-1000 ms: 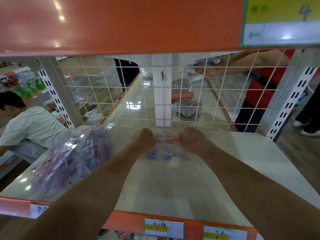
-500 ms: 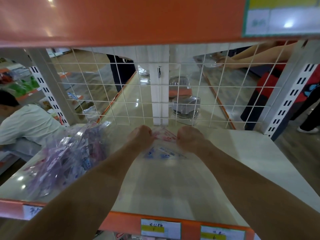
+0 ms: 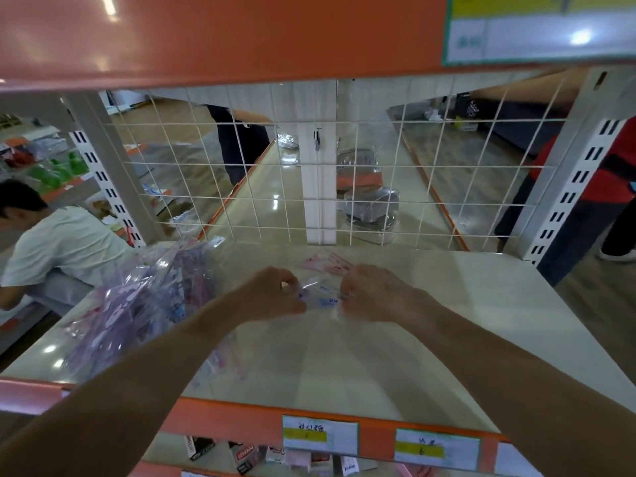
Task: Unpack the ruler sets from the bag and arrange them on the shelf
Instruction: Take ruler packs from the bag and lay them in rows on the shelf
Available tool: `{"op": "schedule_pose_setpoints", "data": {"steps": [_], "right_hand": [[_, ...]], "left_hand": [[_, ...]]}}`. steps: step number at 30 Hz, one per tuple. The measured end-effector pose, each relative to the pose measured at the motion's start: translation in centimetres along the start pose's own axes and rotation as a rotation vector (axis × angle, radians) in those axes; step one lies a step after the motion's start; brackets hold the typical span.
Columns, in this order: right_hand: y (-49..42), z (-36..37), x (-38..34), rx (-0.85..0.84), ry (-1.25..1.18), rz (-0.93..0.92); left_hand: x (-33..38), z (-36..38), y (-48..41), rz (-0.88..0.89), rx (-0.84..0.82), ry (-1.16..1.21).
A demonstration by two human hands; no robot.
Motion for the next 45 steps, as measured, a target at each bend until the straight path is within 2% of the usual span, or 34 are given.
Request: {"op": "schedule_pose_setpoints", "data": {"steps": [7, 13, 15, 17, 19, 20, 23, 26, 28, 32, 34, 36, 38, 41, 45], "right_hand": [[-0.3, -0.2, 0.1, 0.022, -0.013, 0.04], [0.3, -0.6, 0.2, 0.024, -0.039, 0.028], [0.6, -1.3, 0.7, 0.108, -0.202, 0.048], [1.1, -2.7, 1.4, 0.196, -0.598, 0.099], [1.5, -3.6, 1.5, 0.126, -1.021, 0.146], [1.8, -3.8, 1.3, 0.073, -1.128, 0.142], [2.2, -3.8, 1.4, 0.027, -1.142, 0.099], [3.2, -4.0, 3.3, 0.077, -1.141, 0.128], [4.2, -4.3, 5.0, 0.118, -1.144, 0.168], [5.6, -4.4, 7.2, 0.127, -1.069, 0.203], [6.2, -4.9, 8.0, 0.218, -0.828, 0.193], [7.0, -5.7, 8.4, 0.338, -0.41, 0.165], [7.9, -6.2, 8.1, 0.373, -0.15, 0.072], [8.5, -5.8, 8.4, 0.362, 0.054, -0.045], [9.1, -5.2, 10.8, 0.289, 0.187, -0.004]], "left_hand": [[-0.1, 0.4, -0.1, 0.006, 0.077, 0.062], [0.0, 0.0, 0.6, -0.061, 0.11, 0.008], [0.4, -0.7, 1.3, -0.017, 0.132, -0.058], [1.5, -1.6, 2.0, 0.065, 0.167, -0.118], [3.0, -2.4, 2.7, 0.131, 0.205, -0.127], [3.8, -2.6, 2.9, 0.15, 0.215, -0.113], [5.4, -3.1, 3.5, 0.151, 0.122, 0.042], [5.2, -3.9, 3.8, 0.076, -0.051, 0.279], [4.4, -4.6, 3.7, 0.015, -0.078, 0.373], [4.3, -4.4, 3.2, -0.076, -0.076, 0.615], [5.4, -3.7, 2.9, -0.077, -0.087, 0.667], [6.8, -3.0, 2.4, -0.059, -0.105, 0.674], [8.5, -2.1, 1.8, -0.046, -0.114, 0.678], [11.2, -0.4, 1.0, -0.038, -0.143, 0.707], [14.3, 2.0, 0.1, -0.007, -0.216, 0.729]]}}
Point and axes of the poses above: each hand's wrist, its own y-axis away from the middle knuckle, its own z-axis out of the palm, x = y × z, the point moved 3 cm from there along -y, towards the middle knuckle, and after that the axes turned 3 degrees about y, right-handed, at the moved point
